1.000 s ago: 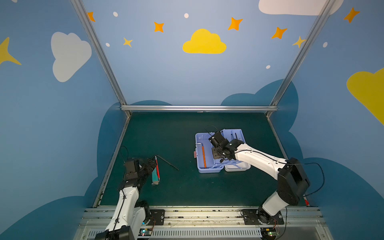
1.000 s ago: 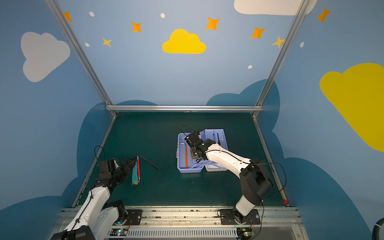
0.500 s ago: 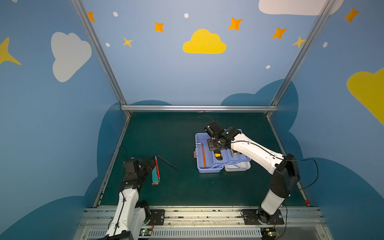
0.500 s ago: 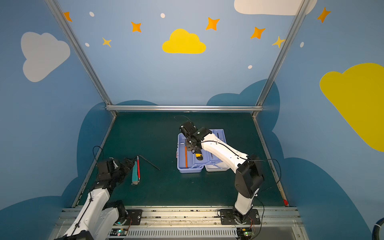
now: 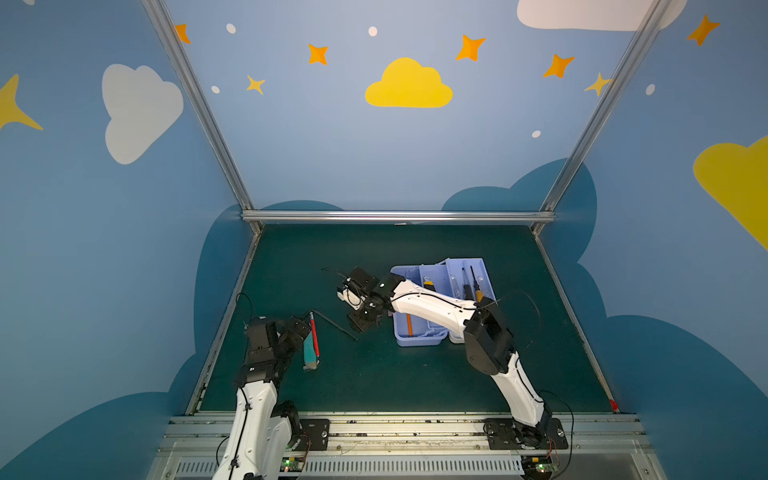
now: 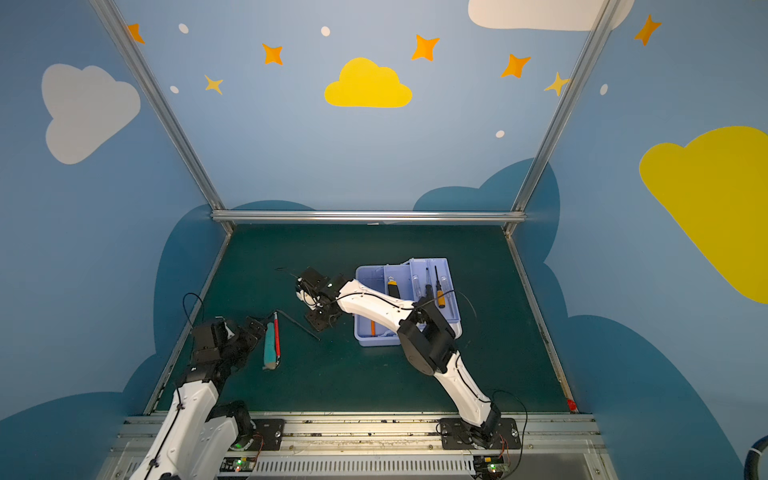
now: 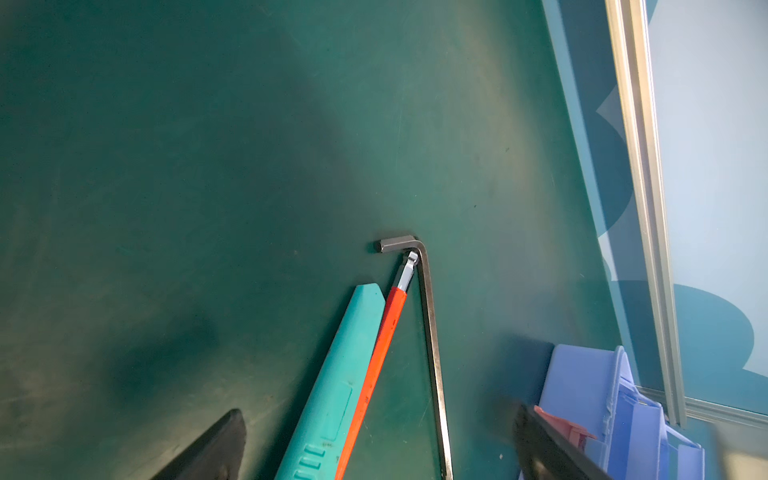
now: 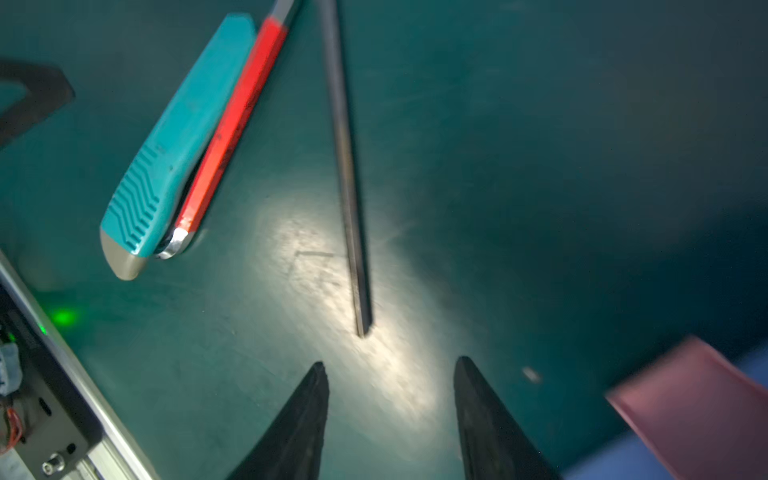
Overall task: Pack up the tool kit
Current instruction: 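Reach the right gripper to the black hex key and grasp it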
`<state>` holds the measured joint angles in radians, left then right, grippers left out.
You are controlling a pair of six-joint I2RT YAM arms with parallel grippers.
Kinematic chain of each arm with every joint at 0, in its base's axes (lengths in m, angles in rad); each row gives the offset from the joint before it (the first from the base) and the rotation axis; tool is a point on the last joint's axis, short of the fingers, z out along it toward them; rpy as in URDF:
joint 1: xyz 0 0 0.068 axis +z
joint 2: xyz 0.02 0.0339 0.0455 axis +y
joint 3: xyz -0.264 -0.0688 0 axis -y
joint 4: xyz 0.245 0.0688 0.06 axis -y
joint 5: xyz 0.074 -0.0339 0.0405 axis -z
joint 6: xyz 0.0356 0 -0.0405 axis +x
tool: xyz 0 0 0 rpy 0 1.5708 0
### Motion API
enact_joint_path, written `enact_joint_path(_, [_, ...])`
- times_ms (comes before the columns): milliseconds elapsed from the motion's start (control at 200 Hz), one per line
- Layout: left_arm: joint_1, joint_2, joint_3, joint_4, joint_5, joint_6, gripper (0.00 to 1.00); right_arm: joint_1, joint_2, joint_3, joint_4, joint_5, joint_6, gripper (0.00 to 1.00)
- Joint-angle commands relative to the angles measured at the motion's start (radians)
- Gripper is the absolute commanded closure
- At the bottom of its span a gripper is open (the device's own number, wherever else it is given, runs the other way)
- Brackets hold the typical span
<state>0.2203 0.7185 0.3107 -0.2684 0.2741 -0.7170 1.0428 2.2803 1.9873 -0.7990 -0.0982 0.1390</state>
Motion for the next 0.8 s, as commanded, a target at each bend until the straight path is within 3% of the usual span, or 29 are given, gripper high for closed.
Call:
enact_joint_path(0, [0.004,-0.030,0.029,-0.040,-0.020,-0.004,0.00,0.008,0.066,0.134,-0.047,-0.006,-0.063,0.51])
enact_joint_path(195, [0.010,-0.083,-0.001,-0.044,-0.029,-0.031,0.00,0.040,0.225,0.338,-0.159,0.084,-0.041,0.55])
enact_joint_path(436, [0.021,-0.097,-0.009,-0.056,-0.031,-0.035,0.00,0.065,0.268,0.336,-0.057,0.104,-0.139,0.56])
enact_joint_path(581, [0.023,-0.100,-0.012,-0.058,-0.033,-0.029,0.00,0.074,0.271,0.306,0.028,0.051,-0.161,0.56])
enact_joint_path(791, [0.024,-0.115,-0.014,-0.075,-0.034,-0.022,0.00,0.079,0.292,0.263,0.106,0.137,-0.103,0.58])
